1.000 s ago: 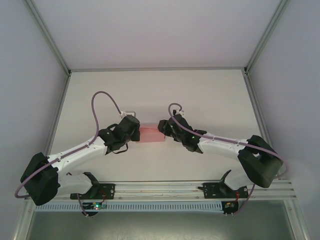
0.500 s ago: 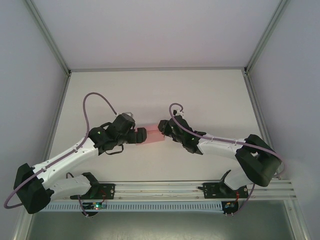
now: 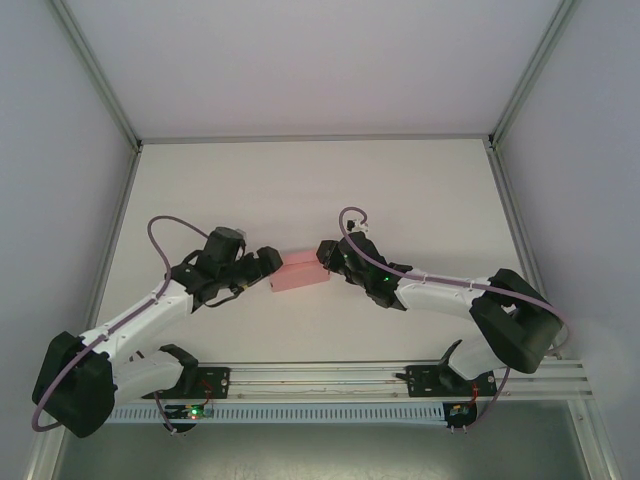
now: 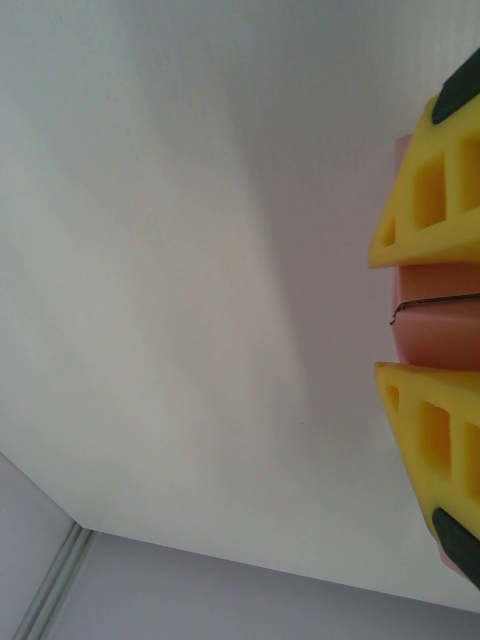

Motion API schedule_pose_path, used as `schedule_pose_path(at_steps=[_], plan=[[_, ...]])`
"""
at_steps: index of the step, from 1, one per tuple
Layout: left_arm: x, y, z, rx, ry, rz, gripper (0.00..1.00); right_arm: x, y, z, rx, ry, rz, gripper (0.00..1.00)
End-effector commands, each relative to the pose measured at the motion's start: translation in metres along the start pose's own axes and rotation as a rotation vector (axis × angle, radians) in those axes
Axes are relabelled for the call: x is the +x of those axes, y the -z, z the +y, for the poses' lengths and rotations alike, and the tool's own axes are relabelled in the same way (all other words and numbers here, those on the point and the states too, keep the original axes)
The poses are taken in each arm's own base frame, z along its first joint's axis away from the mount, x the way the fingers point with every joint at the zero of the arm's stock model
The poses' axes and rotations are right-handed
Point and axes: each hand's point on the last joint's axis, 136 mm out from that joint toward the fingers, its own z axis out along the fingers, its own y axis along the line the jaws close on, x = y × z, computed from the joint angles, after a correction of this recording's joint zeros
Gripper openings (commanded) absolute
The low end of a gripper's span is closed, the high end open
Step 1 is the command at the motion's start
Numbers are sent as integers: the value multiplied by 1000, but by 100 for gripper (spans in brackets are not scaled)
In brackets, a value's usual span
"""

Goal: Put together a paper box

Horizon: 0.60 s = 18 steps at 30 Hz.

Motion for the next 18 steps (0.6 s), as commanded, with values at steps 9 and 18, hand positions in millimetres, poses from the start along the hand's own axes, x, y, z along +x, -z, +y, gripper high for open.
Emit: schedule_pose_path(at_steps=[9,18], plan=[[1,-17,61,-56,133,-56,60,64,10,-101,325,210,287,24],[19,-26,98,-152,178,-14,15,61,-3,-106,171,321,313,21]])
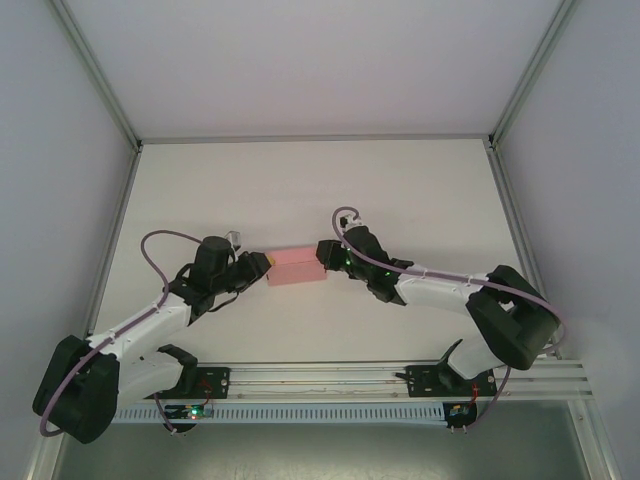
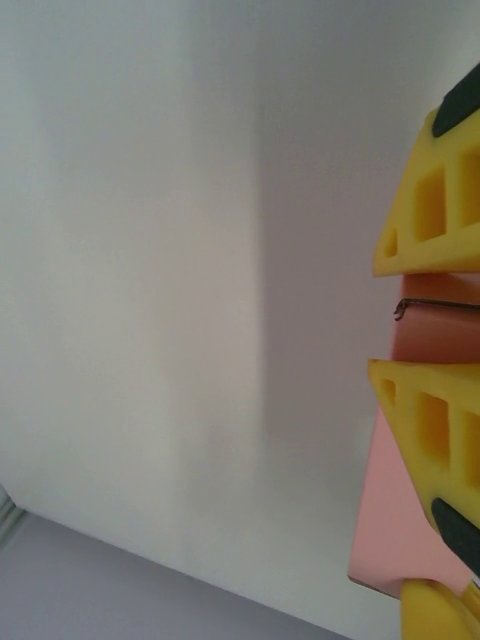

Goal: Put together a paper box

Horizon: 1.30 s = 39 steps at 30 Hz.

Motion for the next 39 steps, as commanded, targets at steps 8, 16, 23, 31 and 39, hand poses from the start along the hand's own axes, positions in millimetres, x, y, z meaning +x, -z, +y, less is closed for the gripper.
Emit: schedule_pose_path(at_steps=[8,16,23,31,39], plan=[[43,11,121,-379,159,52,9,105,4,-88,64,249,299,12],[38,0,111,-408,71,130,0,109,-5,-87,13,367,278,0],[35,-9,93,-345,55,164,0,87,3,-66,-29,380,217,0],[1,-3,42,-258,-51,87,30,22,-4,-15,-9,346,190,24],[-39,3,-19,-188,-175,16,54,-40,-3,19,3,277,107,54]])
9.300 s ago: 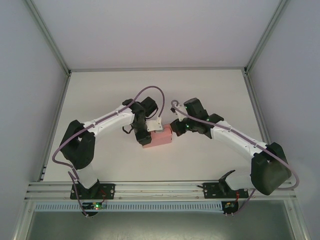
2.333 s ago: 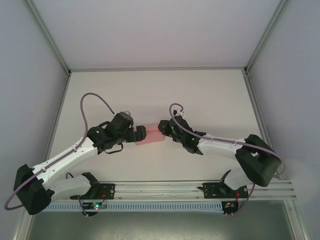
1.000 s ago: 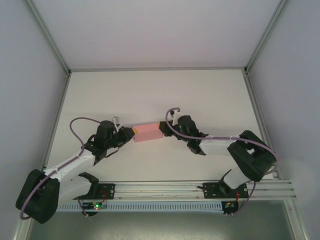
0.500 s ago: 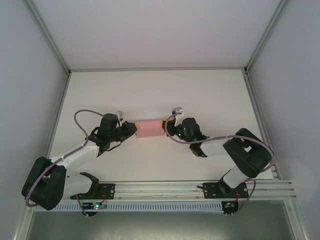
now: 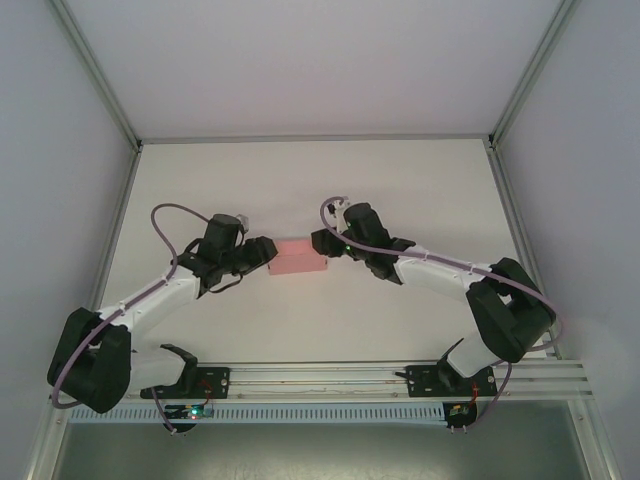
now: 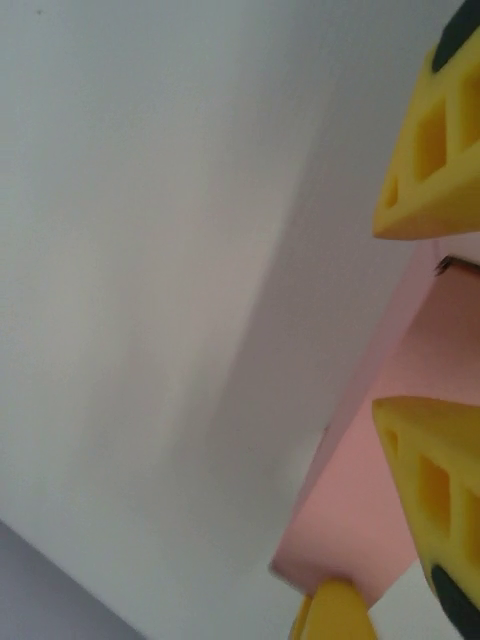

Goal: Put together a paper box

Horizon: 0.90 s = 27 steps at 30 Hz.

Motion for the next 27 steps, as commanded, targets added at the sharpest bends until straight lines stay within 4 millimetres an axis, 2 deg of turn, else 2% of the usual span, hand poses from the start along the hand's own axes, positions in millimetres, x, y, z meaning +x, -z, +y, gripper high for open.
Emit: schedule_pose_path(at_steps=[1,3,4,5,6,7,10,12,14,16,22,27], plan=[[-16,18,1,-89,-64,-37,65,-10,6,-4,28,-34,23,58],[-28,32,-3,-125,-114,-85,86,-24,11,-3,19,-12,-7,62],[-35,41,-5,-152,-143,-114,99,-33,15,0,4,17,-28,67],[-42,50,-6,-180,-168,-143,100,-40,18,5,-27,69,-43,78],[-48,60,-6,-218,-183,-173,100,-46,22,15,-81,152,-57,94],[-55,72,-2,-272,-193,-208,100,-48,27,31,-164,268,-68,98],[-70,103,15,-420,-192,-322,100,-28,42,73,-423,625,-68,98],[-72,115,26,-475,-196,-369,100,-7,44,81,-495,838,-66,98],[-69,124,41,-531,-176,-397,100,12,39,82,-521,1039,-30,98],[-62,128,54,-568,-156,-404,100,23,29,77,-506,1153,49,98],[-39,132,88,-648,-92,-386,100,37,-8,65,-413,1294,295,98],[-34,132,96,-656,-71,-392,100,45,-29,48,-299,1352,396,98]])
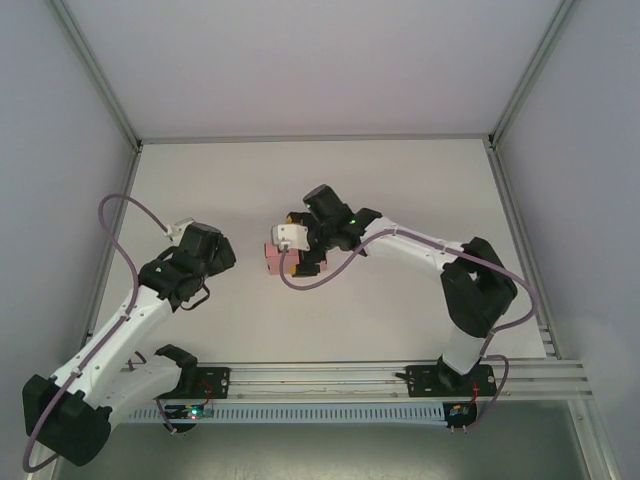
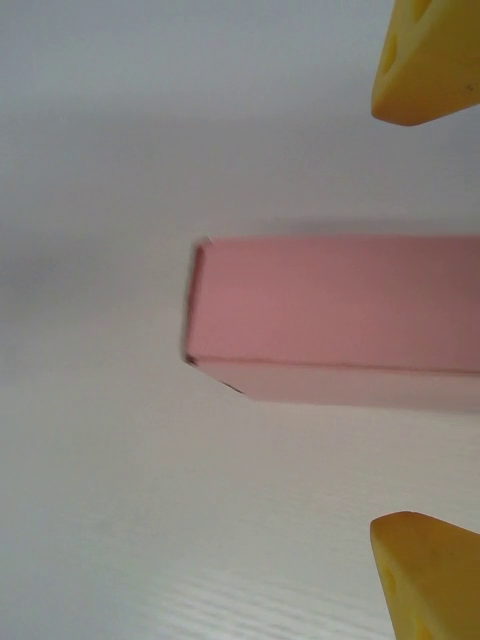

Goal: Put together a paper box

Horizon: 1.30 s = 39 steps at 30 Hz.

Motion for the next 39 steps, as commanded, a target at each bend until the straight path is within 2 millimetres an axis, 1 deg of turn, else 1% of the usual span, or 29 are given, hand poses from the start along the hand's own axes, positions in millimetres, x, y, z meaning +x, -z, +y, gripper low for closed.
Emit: schedule_pose_path(at_steps=[1,3,4,5,7,9,10,13,14,16,18,20,22,26,28,29,30,32,33,35,36,39], plan=[[-2,3,18,-67,39,-26,100,26,-6,3,-16,57,165,97],[-3,5,19,-70,35,-31,100,32,-9,3,-20,50,202,90],[-4,7,19,-70,34,-36,100,36,-9,3,-21,48,221,84],[-4,7,20,-70,35,-37,100,40,-10,1,-9,48,249,72],[-4,9,21,-66,39,-41,100,44,-9,-11,67,43,299,43],[-3,10,21,-57,45,-46,100,45,-3,-21,140,65,325,32],[-3,11,22,-55,50,-48,100,43,1,-26,179,67,323,29],[-3,15,24,-48,62,-59,100,32,22,-44,310,80,293,27],[-3,16,25,-45,66,-62,100,29,30,-53,381,98,283,29],[-4,19,26,-38,73,-75,100,26,46,-69,538,161,282,30],[-4,21,27,-26,83,-84,100,34,53,-75,633,243,316,31],[-3,22,27,-16,90,-92,100,47,51,-75,665,300,356,29],[-2,22,27,-9,92,-93,100,55,47,-77,718,308,355,26],[0,21,24,11,92,-83,100,71,23,-61,673,301,329,29],[1,20,23,9,90,-76,100,79,12,-50,641,293,339,32],[2,20,23,8,91,-72,100,81,10,-45,638,292,344,35],[2,19,23,8,89,-69,100,83,10,-41,644,288,352,41],[4,18,22,14,87,-60,100,82,15,-33,669,284,372,54],[3,18,21,16,85,-58,100,79,18,-26,665,288,367,65],[3,17,20,16,83,-59,100,68,26,-12,648,273,308,89],[2,17,19,19,81,-61,100,60,31,-2,608,258,267,98],[-3,19,15,24,73,-60,100,31,56,12,512,132,136,98]])
